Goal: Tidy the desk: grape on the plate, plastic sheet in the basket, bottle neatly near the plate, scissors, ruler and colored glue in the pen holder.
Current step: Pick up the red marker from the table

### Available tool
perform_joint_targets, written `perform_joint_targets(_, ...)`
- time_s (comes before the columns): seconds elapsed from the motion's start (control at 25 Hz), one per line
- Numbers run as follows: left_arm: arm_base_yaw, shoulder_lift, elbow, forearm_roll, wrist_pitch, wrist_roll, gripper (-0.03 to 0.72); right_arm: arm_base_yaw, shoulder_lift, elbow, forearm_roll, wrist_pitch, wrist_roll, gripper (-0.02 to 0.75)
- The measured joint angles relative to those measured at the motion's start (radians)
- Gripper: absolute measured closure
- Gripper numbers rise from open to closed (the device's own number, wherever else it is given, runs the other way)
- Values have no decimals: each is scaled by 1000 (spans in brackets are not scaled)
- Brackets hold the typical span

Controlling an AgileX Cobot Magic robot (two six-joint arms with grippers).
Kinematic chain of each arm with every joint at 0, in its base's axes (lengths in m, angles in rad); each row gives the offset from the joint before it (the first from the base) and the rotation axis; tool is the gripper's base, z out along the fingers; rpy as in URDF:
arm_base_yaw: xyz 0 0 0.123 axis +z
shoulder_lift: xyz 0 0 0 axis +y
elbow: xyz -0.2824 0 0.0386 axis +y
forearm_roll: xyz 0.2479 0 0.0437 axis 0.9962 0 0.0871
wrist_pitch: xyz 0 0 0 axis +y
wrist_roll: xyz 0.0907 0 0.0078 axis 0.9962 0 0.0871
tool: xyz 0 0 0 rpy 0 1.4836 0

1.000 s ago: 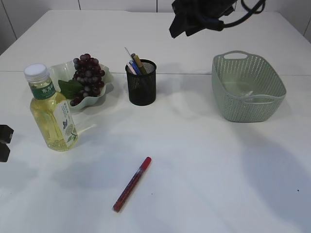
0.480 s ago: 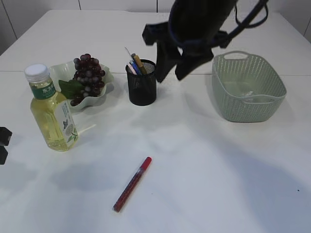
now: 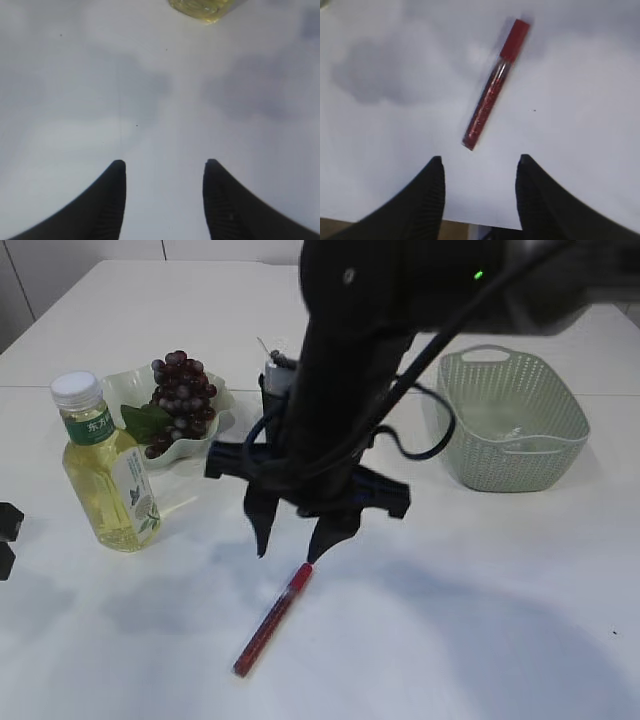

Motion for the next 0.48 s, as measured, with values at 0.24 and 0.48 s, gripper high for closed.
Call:
perform_joint_targets(0.24, 0, 0, 0, -2, 0, 0, 326, 66, 115, 2, 0, -104, 269, 364)
perform_joint_targets(0.48, 0, 0, 0, -6, 0, 0, 326, 68, 177, 2, -48, -148, 392, 364)
